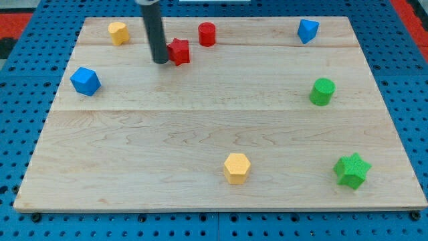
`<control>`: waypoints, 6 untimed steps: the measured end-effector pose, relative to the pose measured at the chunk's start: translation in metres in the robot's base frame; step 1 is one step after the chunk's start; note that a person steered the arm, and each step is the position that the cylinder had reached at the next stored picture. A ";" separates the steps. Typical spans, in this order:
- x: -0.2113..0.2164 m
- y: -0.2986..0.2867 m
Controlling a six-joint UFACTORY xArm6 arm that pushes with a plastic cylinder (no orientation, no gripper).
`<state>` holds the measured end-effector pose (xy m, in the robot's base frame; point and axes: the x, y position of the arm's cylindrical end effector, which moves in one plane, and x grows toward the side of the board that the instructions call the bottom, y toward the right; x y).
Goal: Nudge the blue cube a bit right
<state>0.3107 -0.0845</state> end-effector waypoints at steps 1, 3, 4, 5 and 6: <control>-0.006 0.047; 0.142 -0.068; 0.142 -0.182; 0.087 -0.190; 0.057 -0.157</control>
